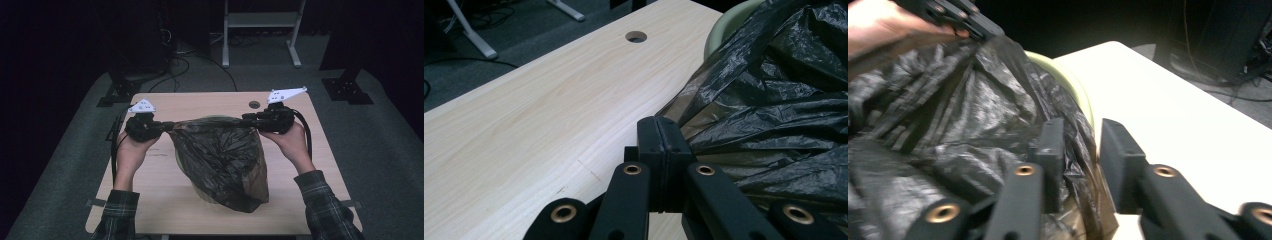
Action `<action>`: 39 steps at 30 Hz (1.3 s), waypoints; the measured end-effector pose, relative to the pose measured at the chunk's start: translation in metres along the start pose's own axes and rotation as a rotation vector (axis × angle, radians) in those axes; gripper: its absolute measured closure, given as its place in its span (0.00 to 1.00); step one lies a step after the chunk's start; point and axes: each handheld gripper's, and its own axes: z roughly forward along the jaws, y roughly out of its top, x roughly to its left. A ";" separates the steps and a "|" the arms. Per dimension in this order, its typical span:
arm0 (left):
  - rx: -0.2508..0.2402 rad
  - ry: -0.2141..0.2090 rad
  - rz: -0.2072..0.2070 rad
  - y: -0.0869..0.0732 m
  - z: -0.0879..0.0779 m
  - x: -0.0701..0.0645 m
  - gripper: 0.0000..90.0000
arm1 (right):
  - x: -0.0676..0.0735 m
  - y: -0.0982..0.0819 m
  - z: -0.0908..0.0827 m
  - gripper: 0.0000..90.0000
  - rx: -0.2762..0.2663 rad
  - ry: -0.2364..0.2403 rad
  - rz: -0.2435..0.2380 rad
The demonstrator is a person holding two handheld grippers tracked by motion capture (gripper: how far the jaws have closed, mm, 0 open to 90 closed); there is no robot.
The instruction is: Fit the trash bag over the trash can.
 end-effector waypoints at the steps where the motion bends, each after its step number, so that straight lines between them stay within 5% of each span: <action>1: 0.003 0.003 0.002 0.000 0.001 0.001 1.00 | -0.001 -0.001 0.001 0.90 -0.012 0.015 0.008; 3: 0.004 0.001 -0.005 -0.001 0.003 0.004 1.00 | -0.003 0.000 0.000 1.00 -0.050 0.013 0.011; 6: 0.017 0.012 -0.009 -0.002 0.008 0.008 1.00 | -0.007 0.002 0.004 1.00 -0.052 -0.021 0.012; 12: 0.098 0.036 -0.022 -0.012 0.024 0.015 1.00 | -0.018 -0.001 0.026 1.00 0.011 -0.084 0.039; 18: 0.151 0.030 -0.038 -0.031 0.037 0.018 1.00 | -0.028 -0.021 0.042 0.97 0.077 -0.080 0.081; 23: 0.121 0.021 -0.050 -0.032 0.030 0.019 1.00 | -0.025 -0.020 0.013 0.85 -0.002 -0.130 0.102; 26: 0.102 0.022 -0.048 -0.030 0.023 0.017 1.00 | -0.011 -0.012 -0.014 0.79 -0.042 -0.121 0.079; 30: 0.091 0.024 -0.040 -0.030 0.016 0.012 1.00 | 0.029 -0.002 -0.047 0.73 -0.066 -0.060 0.024; 35: 0.088 0.028 -0.026 -0.030 0.011 0.008 1.00 | 0.080 -0.004 -0.059 0.71 -0.091 0.082 -0.033; 39: 0.086 0.032 -0.036 -0.030 0.007 0.009 1.00 | 0.105 -0.009 -0.061 0.71 -0.096 0.143 -0.062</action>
